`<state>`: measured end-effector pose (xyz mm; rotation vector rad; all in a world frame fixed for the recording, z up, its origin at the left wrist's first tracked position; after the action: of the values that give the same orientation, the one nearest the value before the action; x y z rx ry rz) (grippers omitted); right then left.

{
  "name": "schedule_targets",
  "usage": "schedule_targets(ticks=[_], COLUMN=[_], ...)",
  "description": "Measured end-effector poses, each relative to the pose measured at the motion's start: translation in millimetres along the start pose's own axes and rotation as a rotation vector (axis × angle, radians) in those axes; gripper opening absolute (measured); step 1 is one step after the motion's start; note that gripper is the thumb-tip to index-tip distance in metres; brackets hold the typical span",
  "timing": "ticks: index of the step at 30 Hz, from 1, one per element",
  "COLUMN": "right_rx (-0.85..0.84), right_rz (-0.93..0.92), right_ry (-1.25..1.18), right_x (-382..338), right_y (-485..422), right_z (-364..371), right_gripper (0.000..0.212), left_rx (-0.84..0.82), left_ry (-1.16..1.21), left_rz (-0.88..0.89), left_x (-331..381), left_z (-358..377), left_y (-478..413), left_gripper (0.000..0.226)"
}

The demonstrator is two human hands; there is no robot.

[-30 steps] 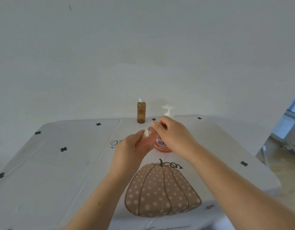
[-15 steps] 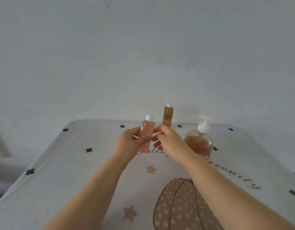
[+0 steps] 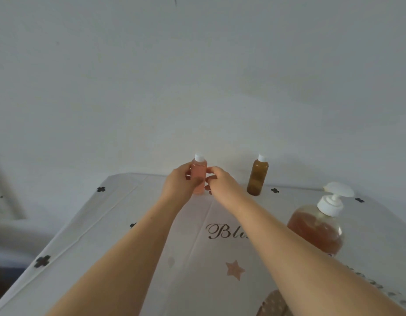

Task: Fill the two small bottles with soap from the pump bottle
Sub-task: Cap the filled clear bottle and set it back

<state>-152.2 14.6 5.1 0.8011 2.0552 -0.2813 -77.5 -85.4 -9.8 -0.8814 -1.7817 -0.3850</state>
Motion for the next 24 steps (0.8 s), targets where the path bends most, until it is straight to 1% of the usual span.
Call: schedule_targets(ticks=[3,10,13,15,17,19,21,24], right_rx=[-0.026,-0.063,-0.037,0.044,0.156,0.272,0.383,0.535], right_rz=[-0.004,-0.022,-0.024,-0.044,-0.088,-0.133,-0.173,-0.194], right_ry=[-0.04,-0.036,0.0,0.053,0.126,0.17,0.218,0.247], right_x=[-1,0,1,3,2,1,-1,1], right_y=[-7,-11,-9,-5,-2,2,6,15], right_z=[5,5,3,-4,-15,-29,-44,-66], right_gripper=[0.044,0.051,0.053,0.049,0.043,0.038,0.036,0.038], left_rx=[-0.005,0.005,0.022,0.063,0.158,0.274,0.351,0.326], left_ry=[-0.013,-0.015,-0.004,0.011,-0.011,-0.033,-0.027,0.004], left_rz=[-0.002,0.002,-0.007,-0.039,-0.066,-0.027,0.021,0.059], left_x=[-5,-10,-12,-12,-10,-2,6,17], left_z=[-1,-1,1,1,-1,-1,0,10], left_y=[-12,-18,-16,-12,-5,5,15,24], left_gripper=[0.028,0.03,0.036,0.045,0.047,0.037,0.027,0.017])
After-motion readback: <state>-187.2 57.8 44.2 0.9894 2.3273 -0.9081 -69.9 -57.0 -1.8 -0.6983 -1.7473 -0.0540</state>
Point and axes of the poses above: each hand's wrist, its own y-axis away from the middle knuckle, its own z-axis out of the palm, x = y × z, the point moved 4 cm from there along -y, towards the middle knuckle, and after that the axes turned 5 degrees about -x, right-handed, at the moved point
